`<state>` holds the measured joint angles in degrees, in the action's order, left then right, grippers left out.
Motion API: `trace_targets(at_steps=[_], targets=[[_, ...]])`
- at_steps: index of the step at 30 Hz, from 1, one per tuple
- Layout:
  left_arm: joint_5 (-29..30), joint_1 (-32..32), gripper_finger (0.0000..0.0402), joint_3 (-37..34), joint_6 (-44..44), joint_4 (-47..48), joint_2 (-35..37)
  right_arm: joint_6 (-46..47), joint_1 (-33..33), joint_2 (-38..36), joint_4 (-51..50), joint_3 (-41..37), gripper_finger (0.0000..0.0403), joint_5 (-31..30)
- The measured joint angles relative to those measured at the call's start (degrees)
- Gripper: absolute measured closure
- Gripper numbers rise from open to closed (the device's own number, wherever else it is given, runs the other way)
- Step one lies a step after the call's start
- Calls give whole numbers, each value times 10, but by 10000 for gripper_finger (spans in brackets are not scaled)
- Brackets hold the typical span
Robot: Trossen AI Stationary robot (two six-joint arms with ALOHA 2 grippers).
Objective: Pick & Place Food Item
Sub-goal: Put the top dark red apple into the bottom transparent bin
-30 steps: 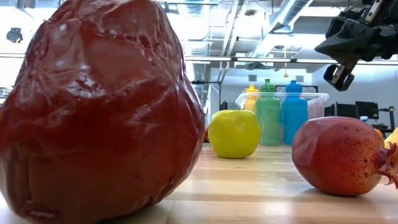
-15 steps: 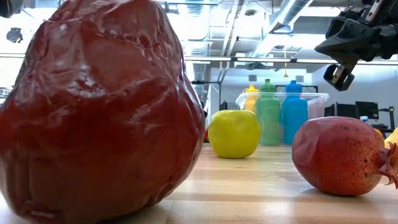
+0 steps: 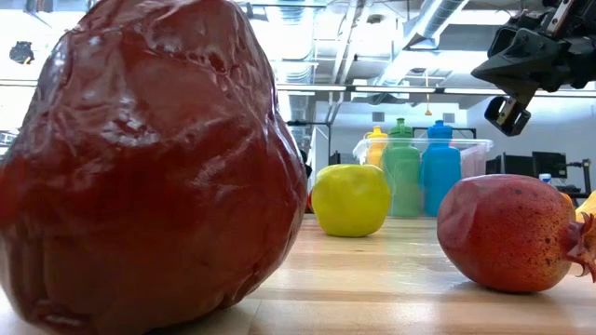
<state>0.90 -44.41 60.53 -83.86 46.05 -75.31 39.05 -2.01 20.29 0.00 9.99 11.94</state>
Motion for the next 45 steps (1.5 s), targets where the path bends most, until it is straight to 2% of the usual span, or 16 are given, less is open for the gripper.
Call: trace_targets(at_steps=[3, 6, 9, 12, 15, 20, 26, 30, 33, 45], targets=[[36, 13, 63, 0, 10, -18, 55, 0, 0, 0, 0, 0, 397, 0], [99, 28, 68, 0, 76, -69, 104, 0, 0, 0, 0, 0, 397, 0], [174, 54, 70, 0, 199, -125, 130, 0, 0, 0, 0, 0, 397, 0], [192, 99, 73, 0, 383, -181, 127, 0, 0, 0, 0, 0, 397, 0], [148, 153, 73, 0, 543, -199, 101, 0, 0, 0, 0, 0, 397, 0], [4, 232, 71, 0, 699, -196, 29, 0, 0, 0, 0, 0, 397, 0], [-109, 271, 65, 0, 800, -220, -73, 0, 0, 0, 0, 0, 397, 0], [-189, 276, 64, 0, 817, -228, -129, 0, 0, 0, 0, 0, 397, 0], [-208, 272, 63, 3, 804, -234, -157, 0, 0, 0, 0, 0, 397, 0], [-208, 268, 64, 35, 805, -229, -240, 0, 0, 0, -4, 0, 397, 0]])
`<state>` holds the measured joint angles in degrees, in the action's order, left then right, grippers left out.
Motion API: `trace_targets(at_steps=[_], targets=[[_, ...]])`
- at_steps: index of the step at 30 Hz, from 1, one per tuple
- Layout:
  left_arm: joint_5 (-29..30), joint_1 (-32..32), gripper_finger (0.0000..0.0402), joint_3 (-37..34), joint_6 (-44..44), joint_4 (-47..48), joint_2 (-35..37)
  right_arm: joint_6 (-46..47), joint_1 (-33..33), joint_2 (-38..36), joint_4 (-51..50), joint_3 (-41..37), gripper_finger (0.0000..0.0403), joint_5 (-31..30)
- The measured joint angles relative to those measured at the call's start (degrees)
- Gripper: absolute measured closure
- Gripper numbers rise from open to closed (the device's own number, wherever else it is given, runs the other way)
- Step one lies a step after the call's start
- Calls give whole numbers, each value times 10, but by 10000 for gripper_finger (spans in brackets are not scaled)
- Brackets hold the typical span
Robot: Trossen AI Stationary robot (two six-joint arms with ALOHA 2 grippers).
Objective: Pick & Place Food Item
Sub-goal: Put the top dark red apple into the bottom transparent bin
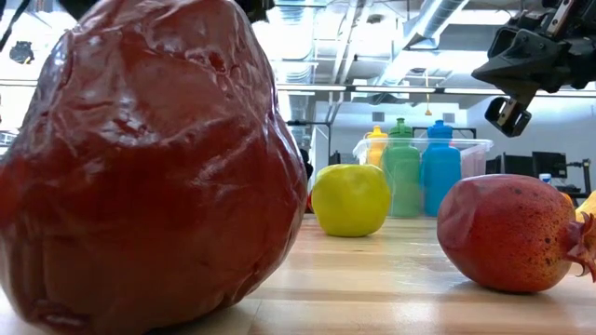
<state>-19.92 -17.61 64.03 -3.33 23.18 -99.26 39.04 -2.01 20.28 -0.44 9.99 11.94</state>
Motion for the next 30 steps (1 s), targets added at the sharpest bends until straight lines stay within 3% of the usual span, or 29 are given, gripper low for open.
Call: trace_targets(at_steps=[21, 30], targets=[[0, -2, 65, 0, 16, 62, -66, 0, 0, 0, -6, 0, 397, 0], [5, 13, 107, 0, 19, 73, -63, 0, 0, 0, -8, 0, 397, 0]])
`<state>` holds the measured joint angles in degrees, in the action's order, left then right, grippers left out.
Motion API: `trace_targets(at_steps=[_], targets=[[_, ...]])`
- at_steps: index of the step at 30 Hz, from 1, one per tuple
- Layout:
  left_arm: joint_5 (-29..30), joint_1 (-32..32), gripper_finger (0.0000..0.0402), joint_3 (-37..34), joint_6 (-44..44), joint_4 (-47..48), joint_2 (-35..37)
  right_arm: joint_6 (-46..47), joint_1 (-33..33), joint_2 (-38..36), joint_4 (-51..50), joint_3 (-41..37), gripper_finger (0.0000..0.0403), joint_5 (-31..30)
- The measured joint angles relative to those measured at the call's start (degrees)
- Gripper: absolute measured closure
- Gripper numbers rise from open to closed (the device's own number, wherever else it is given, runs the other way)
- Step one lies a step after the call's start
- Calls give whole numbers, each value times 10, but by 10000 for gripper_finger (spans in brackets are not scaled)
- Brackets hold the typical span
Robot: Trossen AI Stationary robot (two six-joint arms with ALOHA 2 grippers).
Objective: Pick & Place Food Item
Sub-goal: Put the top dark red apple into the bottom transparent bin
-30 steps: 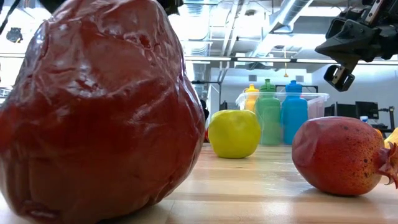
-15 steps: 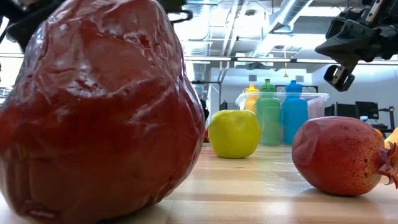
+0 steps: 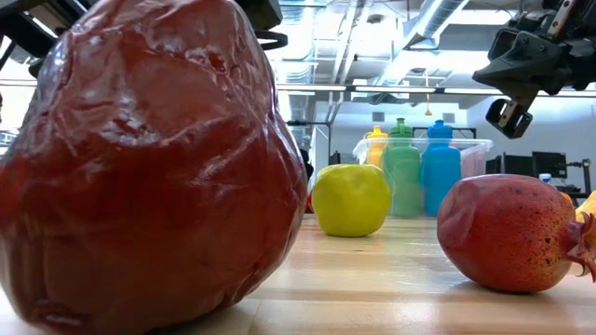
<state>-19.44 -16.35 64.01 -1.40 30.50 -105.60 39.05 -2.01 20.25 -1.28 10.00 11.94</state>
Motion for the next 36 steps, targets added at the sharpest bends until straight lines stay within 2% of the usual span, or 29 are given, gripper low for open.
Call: trace_targets(at_steps=[13, 17, 29, 36], targets=[[27, 58, 109, 0, -5, 20, 13, 0, 0, 0, 0, 0, 397, 0], [27, 86, 110, 3, -5, 27, 42, 0, 0, 0, -1, 0, 397, 0], [36, 195, 108, 3, -10, -3, 239, 0, 0, 0, -5, 0, 397, 0], [36, 241, 108, 4, -65, -153, 345, 0, 0, 0, -11, 0, 397, 0]])
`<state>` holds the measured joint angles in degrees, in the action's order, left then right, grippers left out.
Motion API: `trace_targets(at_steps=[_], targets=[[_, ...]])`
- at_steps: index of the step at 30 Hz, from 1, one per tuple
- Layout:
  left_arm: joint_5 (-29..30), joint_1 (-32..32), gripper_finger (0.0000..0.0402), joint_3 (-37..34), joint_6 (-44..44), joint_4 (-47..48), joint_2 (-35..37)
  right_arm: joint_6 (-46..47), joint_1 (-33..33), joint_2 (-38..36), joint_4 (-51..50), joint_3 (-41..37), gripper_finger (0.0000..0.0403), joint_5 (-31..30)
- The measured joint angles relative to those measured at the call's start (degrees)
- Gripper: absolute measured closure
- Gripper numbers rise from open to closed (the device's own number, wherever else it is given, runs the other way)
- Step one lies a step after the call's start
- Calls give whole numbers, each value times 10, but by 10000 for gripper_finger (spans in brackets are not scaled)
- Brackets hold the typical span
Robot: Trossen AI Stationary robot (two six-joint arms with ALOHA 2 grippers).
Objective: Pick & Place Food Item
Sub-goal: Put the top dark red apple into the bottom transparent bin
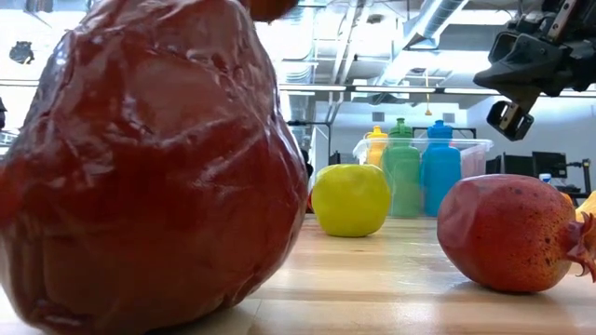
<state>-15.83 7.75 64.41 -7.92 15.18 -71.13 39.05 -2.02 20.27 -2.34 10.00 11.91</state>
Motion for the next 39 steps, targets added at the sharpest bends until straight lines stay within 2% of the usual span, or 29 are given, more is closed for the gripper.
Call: trace_targets(at_steps=[7, 16, 22, 26, 30, 33, 39], targets=[[4, 13, 108, 2, -49, -112, 67, 0, 0, 0, -7, 0, 397, 0], [5, -6, 108, -1, -129, -104, 91, 0, 0, -1, -6, 0, 397, 0], [-73, -50, 108, -1, -207, -99, 91, 0, 0, -1, -6, 0, 397, 0], [-90, -102, 108, -1, -272, -46, 100, 0, 0, -1, -6, 0, 397, 0], [-88, -174, 108, -1, -324, 85, 113, 0, 0, -1, -6, 0, 397, 0], [-54, -243, 108, -1, -380, 170, 117, 0, 0, -1, -6, 0, 397, 0], [48, -372, 108, -13, -459, 205, 111, 0, 0, -1, -6, 0, 397, 0]])
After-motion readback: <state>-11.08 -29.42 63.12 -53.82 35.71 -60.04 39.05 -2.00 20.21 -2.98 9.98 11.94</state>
